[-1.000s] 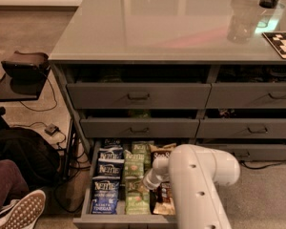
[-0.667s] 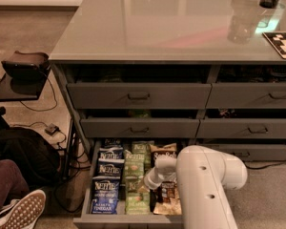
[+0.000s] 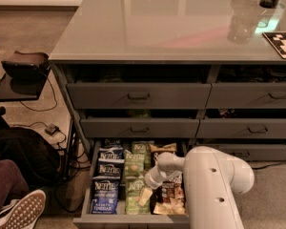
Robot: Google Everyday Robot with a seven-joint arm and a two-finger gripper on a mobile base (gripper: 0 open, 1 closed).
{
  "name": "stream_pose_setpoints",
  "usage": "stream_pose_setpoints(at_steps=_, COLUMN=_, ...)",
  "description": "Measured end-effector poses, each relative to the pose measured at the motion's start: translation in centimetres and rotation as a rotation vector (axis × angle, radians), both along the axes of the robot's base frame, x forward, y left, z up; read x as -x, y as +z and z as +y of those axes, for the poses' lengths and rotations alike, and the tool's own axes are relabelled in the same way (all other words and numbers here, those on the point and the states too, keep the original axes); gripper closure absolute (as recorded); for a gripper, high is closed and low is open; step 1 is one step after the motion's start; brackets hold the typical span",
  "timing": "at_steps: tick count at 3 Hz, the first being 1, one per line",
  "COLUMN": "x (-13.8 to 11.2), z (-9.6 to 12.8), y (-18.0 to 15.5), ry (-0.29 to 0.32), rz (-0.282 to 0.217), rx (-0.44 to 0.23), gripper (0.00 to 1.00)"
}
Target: Pick green jalapeno chip bag from bottom drawer and place on counter
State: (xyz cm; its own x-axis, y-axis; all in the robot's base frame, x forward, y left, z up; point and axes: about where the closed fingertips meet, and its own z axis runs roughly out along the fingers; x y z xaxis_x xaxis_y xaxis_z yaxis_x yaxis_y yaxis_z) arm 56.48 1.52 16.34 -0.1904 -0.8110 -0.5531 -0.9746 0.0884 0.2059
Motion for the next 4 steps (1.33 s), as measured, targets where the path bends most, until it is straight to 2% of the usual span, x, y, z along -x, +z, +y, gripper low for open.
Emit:
stream_pose_setpoints(at_steps=2, x=0.2, z=1.4, y=-2.1, ry=-0.019, rz=0.037, rx=-0.013, gripper=0.0)
stream_pose_setpoints(at_steps=3, x=-0.1, z=1.6, y=-3.6, ry=-0.046, rz=0.07, rx=-0.025, gripper=0.0)
stream_pose_setpoints(at_steps=4, x=0.1, z=1.5, y=-5.3, ry=-0.087, rz=0.093, rx=-0.004, gripper=0.0)
